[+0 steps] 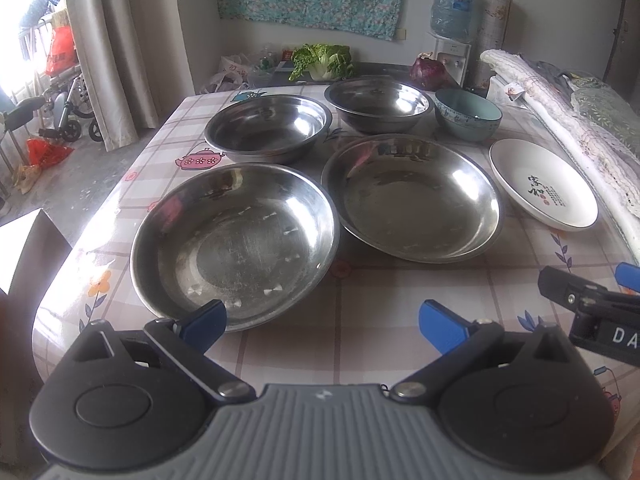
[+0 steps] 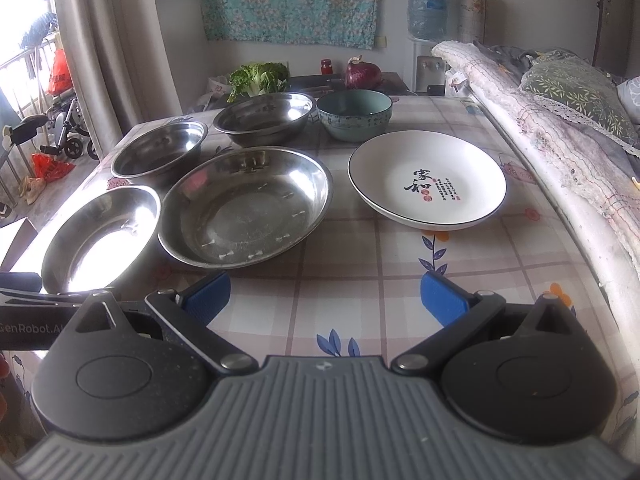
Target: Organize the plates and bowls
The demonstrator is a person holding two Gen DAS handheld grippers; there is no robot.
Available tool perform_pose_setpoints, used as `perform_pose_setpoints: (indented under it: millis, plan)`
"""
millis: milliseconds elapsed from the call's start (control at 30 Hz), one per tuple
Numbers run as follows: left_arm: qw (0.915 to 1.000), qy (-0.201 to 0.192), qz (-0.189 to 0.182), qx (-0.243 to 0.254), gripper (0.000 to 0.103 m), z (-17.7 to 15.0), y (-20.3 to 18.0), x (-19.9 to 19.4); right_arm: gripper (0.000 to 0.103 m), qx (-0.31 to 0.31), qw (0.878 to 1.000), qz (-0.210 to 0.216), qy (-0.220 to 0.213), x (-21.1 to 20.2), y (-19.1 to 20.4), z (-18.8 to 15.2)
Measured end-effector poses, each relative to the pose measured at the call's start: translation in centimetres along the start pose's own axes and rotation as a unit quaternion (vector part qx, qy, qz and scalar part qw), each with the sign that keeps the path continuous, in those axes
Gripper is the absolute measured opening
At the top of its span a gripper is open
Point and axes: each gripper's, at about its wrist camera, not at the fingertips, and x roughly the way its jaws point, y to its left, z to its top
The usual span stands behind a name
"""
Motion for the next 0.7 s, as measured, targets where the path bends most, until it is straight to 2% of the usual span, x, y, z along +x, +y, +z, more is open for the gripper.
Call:
perform_pose_setpoints:
  millis: [700]
  plan:
    - [1.0, 0.0, 0.001, 0.0, 0.103, 0.03, -0.03, -0.03, 0.102, -0.006, 1.0, 0.002, 0.003, 0.15, 0.05, -0.06]
